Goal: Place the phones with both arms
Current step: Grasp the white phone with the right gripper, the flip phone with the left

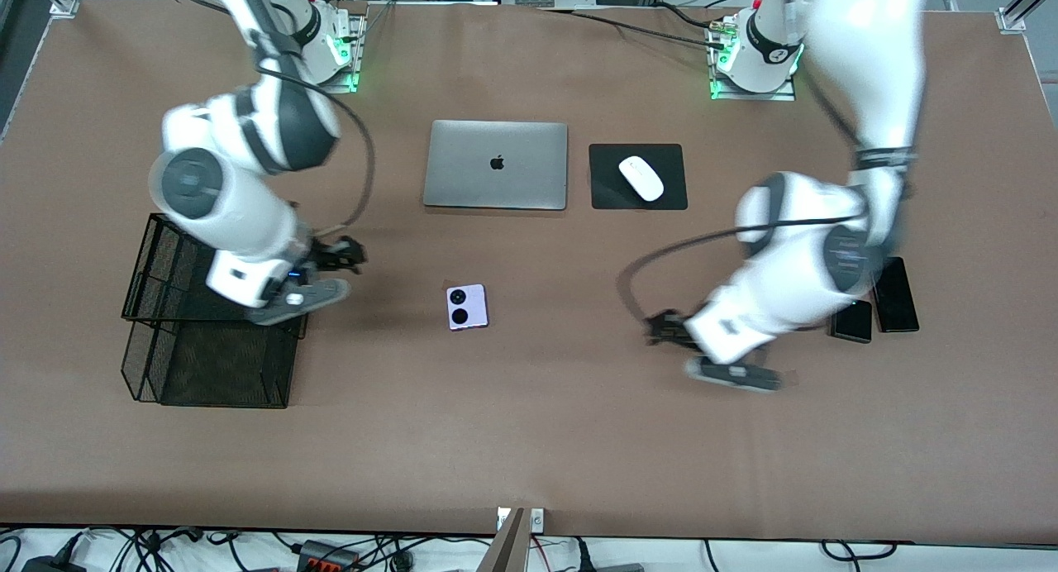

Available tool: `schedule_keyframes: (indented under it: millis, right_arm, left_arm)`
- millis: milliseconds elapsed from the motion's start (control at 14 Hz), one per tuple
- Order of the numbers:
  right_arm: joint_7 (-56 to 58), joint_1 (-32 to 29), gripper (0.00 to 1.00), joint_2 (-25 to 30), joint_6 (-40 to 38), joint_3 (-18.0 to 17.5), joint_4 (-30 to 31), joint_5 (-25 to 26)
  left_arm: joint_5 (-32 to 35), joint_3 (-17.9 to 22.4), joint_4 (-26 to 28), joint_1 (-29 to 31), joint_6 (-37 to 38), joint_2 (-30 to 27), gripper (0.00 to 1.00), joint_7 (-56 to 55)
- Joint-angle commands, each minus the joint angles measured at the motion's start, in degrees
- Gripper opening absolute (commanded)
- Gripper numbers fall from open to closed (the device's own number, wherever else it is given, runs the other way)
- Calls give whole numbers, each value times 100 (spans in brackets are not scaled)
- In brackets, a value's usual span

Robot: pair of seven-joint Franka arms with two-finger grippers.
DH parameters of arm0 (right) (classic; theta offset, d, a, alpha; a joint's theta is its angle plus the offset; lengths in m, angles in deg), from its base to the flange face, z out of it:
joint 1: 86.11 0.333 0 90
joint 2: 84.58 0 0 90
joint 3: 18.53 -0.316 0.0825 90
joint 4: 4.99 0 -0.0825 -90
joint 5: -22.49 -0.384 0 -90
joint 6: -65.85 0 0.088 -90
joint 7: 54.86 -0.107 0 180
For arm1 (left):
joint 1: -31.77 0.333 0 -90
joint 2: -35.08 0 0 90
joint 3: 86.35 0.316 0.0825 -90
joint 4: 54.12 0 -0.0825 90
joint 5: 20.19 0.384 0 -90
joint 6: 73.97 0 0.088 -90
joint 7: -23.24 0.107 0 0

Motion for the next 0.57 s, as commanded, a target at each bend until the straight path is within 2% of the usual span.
schedule_keyframes:
  millis: [0, 143, 215, 502]
  right_arm:
    - [-200, 342, 100, -781, -3, 60, -825, -67]
    - [-735, 562, 100, -1195, 110, 60, -1064, -49]
    - [-990, 667, 100, -1345, 250, 69, -1143, -49]
    - [-2107, 1001, 100, -1837, 996, 60, -1188, -41]
  left_arm:
    - [889, -179, 1016, 788, -7, -482, 100, 1202]
    - [1594, -170, 1324, 1045, -331, -491, 100, 1889]
    - [1684, -179, 1465, 1333, -568, -474, 100, 2005]
    - [1746, -179, 1668, 1853, -983, -272, 100, 2453]
